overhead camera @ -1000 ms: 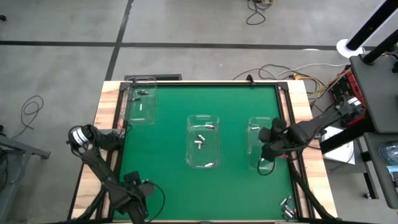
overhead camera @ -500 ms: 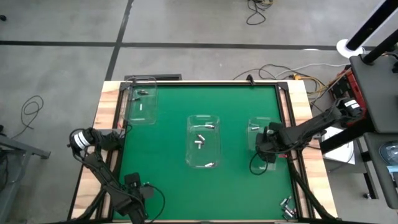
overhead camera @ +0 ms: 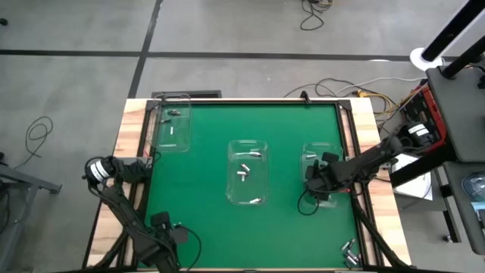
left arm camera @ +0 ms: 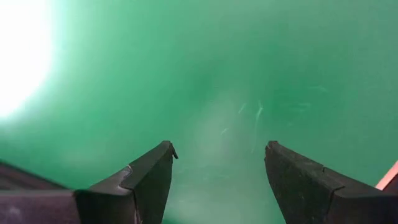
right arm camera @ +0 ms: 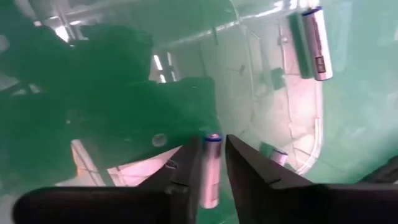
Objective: Sort batteries
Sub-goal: Put the white battery into the right transparent bin
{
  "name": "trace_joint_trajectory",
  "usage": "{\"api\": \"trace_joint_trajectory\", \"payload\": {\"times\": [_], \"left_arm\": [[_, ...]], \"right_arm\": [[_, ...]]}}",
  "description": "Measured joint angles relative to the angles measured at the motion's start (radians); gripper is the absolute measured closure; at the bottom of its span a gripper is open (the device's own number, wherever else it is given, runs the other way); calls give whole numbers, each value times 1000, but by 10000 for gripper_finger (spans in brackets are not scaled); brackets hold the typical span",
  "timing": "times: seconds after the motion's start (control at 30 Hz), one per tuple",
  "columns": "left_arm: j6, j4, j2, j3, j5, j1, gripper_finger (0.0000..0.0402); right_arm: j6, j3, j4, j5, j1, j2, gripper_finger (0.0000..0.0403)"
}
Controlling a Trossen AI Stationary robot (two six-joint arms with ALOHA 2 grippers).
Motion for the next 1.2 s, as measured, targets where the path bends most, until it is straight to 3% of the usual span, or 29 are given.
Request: {"api": "trace_joint_trajectory", "payload": {"times": [0.3,0.43,0.5,0.6,0.73,1.0,1.2], "left_arm": [[1,-73,0,72,-103,3,171],[-7,-108,0,100,-102,3,171],[-44,-120,-1,113,-56,4,171],[-70,-119,-1,117,126,11,171],[-68,-119,-1,116,275,-12,171],[-135,-60,-1,138,327,-73,171],[-148,-50,0,130,327,-105,171]], "right_arm": [[104,70,-117,8,12,-22,234],[178,188,-262,112,67,-42,207],[204,259,-308,164,96,-47,199],[218,375,-311,213,138,-46,195],[215,525,-215,259,198,-32,195],[51,692,141,399,358,-5,195],[23,736,181,491,420,49,195]]}}
